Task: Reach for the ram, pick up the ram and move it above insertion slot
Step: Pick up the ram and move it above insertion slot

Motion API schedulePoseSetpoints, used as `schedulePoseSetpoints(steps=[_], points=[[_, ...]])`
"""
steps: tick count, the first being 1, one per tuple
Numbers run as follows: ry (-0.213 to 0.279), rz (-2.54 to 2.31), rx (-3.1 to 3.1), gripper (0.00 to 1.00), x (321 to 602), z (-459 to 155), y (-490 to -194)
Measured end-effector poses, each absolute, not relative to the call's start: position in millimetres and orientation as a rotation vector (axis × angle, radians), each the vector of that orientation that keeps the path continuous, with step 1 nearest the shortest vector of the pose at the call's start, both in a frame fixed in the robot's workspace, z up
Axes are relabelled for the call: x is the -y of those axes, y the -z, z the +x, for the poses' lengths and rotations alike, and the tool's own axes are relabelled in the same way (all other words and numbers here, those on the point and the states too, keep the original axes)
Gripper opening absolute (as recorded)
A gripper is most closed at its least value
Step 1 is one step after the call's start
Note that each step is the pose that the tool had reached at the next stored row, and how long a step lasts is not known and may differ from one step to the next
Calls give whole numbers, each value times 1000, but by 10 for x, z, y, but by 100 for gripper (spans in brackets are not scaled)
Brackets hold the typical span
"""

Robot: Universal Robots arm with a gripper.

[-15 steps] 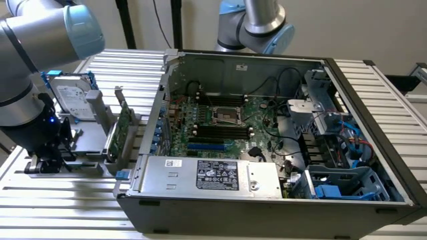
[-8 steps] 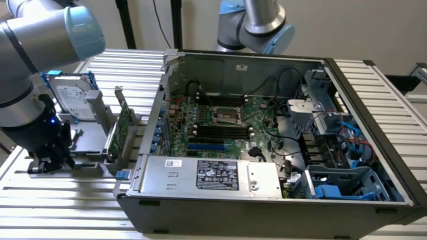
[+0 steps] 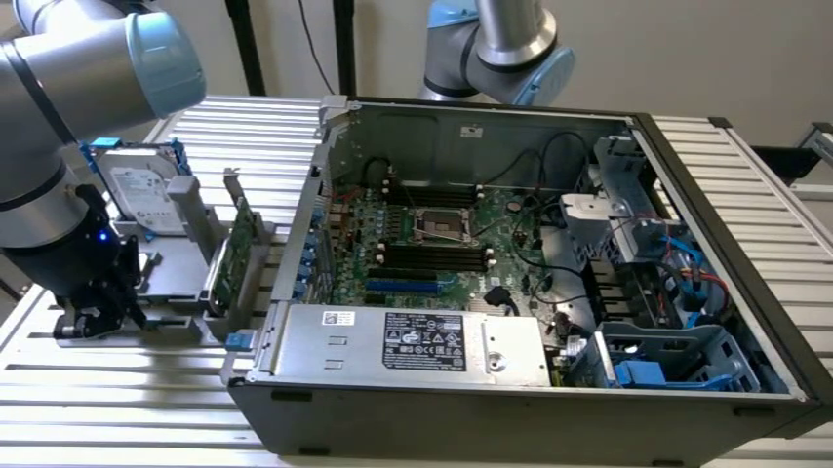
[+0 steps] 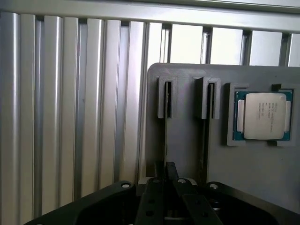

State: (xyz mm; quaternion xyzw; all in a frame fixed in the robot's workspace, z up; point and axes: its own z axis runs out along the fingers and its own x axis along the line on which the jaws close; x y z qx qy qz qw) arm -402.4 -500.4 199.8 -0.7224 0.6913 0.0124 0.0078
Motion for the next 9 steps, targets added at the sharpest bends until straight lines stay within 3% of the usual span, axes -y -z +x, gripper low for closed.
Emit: schedulePoseSetpoints(steps=[9], points=[[-40,-2248,-2172,13,5004,-4021,-2020]])
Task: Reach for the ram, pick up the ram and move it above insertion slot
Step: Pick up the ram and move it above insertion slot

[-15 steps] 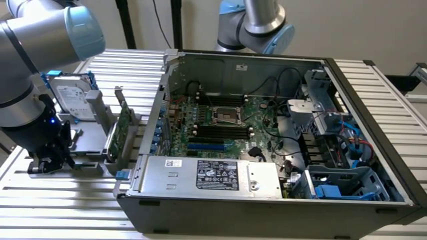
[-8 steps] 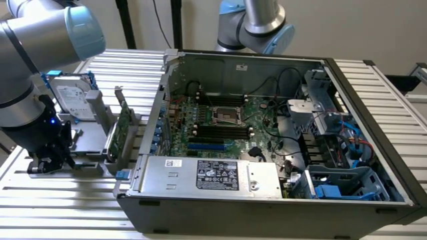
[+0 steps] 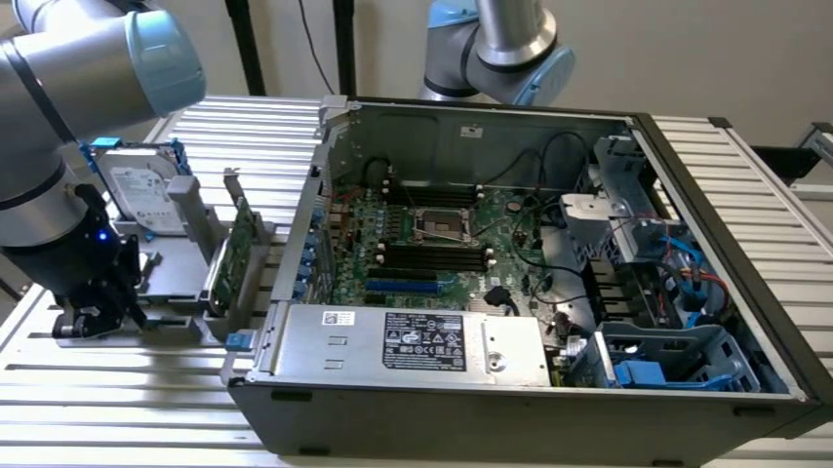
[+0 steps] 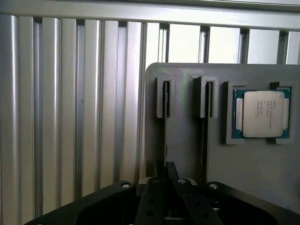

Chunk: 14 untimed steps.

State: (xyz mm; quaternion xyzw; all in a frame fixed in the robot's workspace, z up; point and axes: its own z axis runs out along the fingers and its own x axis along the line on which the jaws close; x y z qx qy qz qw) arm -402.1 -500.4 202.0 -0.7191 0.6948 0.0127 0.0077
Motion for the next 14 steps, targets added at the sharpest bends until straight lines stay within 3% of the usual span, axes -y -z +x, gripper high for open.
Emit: schedulePoseSetpoints(steps=[14], points=[[-40,-2248,-2172,13,5005,-4017,-2410]])
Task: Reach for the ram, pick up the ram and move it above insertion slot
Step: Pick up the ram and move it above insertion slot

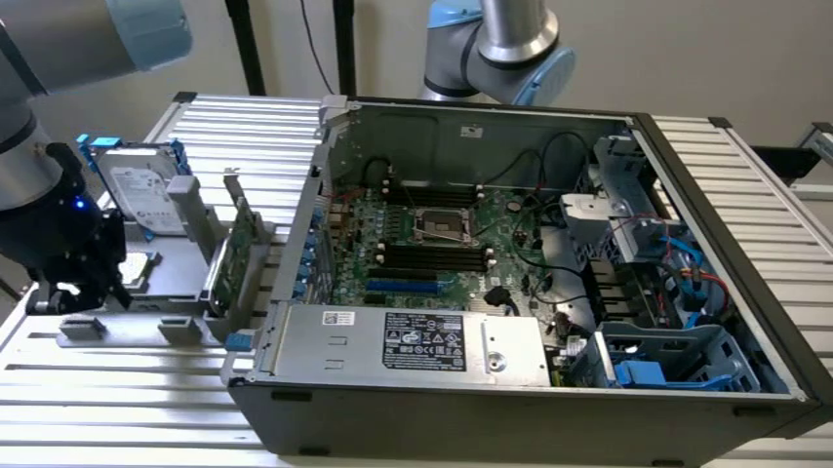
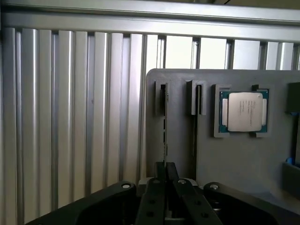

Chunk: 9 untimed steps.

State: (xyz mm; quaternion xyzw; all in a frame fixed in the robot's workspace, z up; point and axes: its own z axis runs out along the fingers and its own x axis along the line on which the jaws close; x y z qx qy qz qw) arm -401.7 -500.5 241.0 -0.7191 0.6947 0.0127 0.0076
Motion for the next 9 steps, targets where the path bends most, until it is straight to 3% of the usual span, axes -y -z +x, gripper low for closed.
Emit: schedulePoseSetpoints(steps=[9], points=[[-41,-2250,-2171,13,5004,-3931,-2818]])
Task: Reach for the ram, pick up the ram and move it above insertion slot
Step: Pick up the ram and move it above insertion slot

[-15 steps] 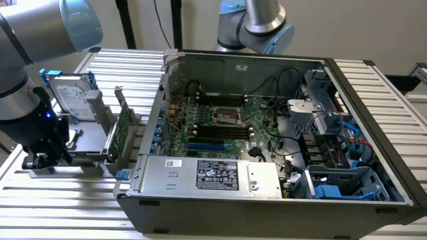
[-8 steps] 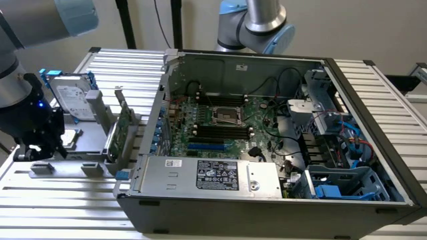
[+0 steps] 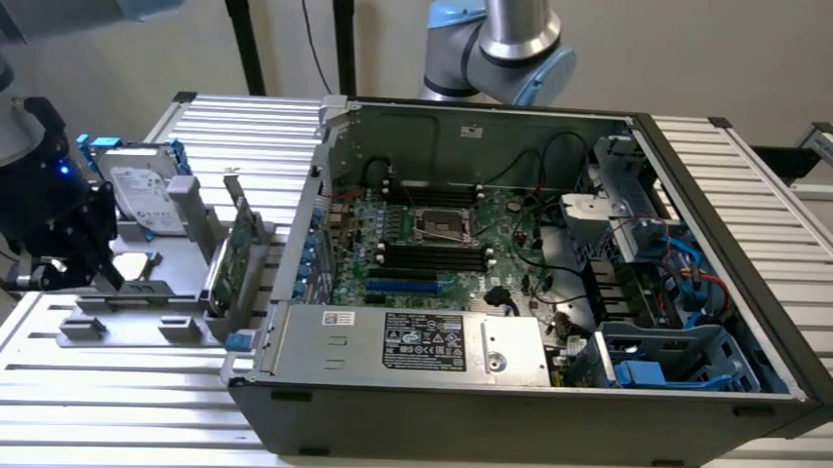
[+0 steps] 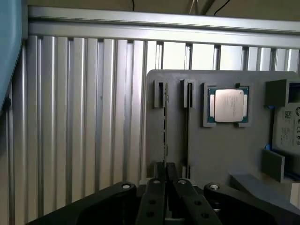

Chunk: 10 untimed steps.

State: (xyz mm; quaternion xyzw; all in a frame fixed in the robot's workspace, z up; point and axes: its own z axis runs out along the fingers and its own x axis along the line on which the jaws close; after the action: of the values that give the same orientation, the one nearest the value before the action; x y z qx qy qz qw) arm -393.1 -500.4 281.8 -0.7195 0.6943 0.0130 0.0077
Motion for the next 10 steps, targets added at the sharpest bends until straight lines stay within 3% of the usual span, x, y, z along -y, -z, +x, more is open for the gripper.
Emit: schedulePoseSetpoints(steps=[10], points=[[-50,-2268,-2149,13,5004,-3735,-3266]])
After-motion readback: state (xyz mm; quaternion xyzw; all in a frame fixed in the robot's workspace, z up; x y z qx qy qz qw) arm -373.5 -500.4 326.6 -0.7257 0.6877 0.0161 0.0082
